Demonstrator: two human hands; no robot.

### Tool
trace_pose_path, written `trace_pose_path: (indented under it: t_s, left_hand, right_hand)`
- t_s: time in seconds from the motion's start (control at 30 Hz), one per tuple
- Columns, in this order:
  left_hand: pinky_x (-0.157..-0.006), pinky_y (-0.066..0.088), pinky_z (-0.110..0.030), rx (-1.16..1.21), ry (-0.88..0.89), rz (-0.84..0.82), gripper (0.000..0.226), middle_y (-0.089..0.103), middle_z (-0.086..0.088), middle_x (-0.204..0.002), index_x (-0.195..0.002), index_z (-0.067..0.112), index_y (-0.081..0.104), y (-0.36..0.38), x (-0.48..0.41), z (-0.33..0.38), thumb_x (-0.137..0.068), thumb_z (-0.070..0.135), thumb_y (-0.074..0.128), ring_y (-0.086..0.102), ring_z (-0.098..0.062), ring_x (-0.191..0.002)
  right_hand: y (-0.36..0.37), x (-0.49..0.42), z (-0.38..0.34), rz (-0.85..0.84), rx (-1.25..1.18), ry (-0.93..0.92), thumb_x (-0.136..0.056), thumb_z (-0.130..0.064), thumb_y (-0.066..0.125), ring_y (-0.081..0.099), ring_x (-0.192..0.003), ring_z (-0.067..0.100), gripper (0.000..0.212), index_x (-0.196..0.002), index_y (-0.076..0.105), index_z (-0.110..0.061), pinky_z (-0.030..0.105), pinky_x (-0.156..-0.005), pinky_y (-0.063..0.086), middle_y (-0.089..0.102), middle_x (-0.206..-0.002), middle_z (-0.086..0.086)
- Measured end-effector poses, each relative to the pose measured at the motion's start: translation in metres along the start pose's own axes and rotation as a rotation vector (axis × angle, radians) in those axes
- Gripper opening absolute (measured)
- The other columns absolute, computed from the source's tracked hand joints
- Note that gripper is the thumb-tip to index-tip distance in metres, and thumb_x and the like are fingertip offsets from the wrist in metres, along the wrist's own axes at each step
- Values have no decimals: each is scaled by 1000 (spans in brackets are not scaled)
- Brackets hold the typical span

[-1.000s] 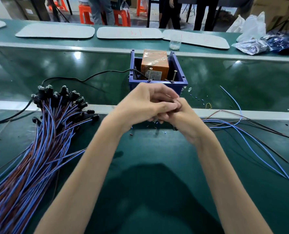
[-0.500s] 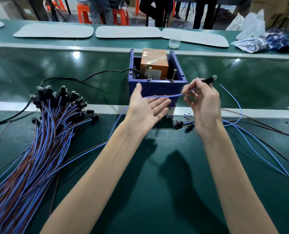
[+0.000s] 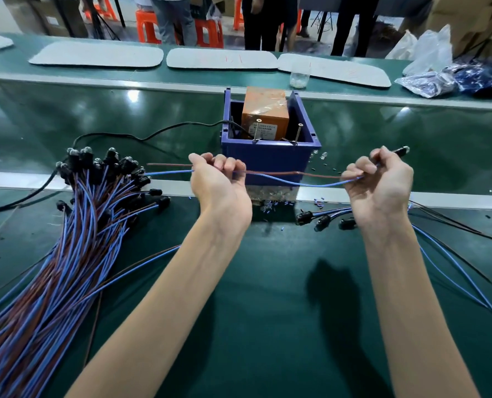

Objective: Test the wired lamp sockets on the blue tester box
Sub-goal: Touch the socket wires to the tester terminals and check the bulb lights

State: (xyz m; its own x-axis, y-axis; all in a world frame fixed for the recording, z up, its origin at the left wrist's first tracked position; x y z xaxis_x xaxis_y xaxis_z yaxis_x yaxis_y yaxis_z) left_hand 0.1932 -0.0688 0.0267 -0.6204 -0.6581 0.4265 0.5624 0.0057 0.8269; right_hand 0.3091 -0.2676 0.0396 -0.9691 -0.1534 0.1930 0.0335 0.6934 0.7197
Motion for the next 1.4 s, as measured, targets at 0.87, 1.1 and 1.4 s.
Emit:
trace_pose_path:
  t_s: [0.87, 1.1, 1.4]
  left_hand:
    - [-35, 19, -14, -799, -330, -642, 40, 24, 10, -47, -67, 18, 36, 20, 17, -66, -104, 31, 29, 18, -2, -36]
    - [-38, 21, -13, -770, 6, -530, 37, 23, 15, -43, -73, 13, 43, 25, 6, -47, -106, 22, 31, 19, 0, -37]
    - [-45, 35, -13, -941, 67, -548, 30, 40, 15, -49, -77, 14, 54, 21, 6, -51, -104, 18, 39, 35, -1, -43]
  right_hand:
    - [39, 17, 31, -321, 764, -113, -99, -54, 33, 14, -44, 4, 60, -81, 76, -15, 14, -38, 17, 16, -50, -11]
    - [36, 18, 34, -314, 746, -102, -93, -37, 58, 11, -50, 10, 28, -91, 76, -16, 18, -40, 14, 16, -53, -7]
    - [35, 20, 62, -375, 548, 101, -84, -11, 67, 30, -50, 2, 14, -82, 79, -18, 11, -38, 22, 68, -78, -2]
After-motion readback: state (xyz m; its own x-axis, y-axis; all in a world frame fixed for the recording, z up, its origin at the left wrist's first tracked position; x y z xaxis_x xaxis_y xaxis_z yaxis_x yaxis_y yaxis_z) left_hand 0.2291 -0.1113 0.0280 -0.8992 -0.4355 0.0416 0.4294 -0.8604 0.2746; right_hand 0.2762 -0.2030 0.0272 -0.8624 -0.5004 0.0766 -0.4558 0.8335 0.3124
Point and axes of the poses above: each hand's wrist, its own x-axis away from the middle knuckle, its own y-axis out of the palm, z = x × y, the point moved 9 cm from there along -x, towards the middle knuckle
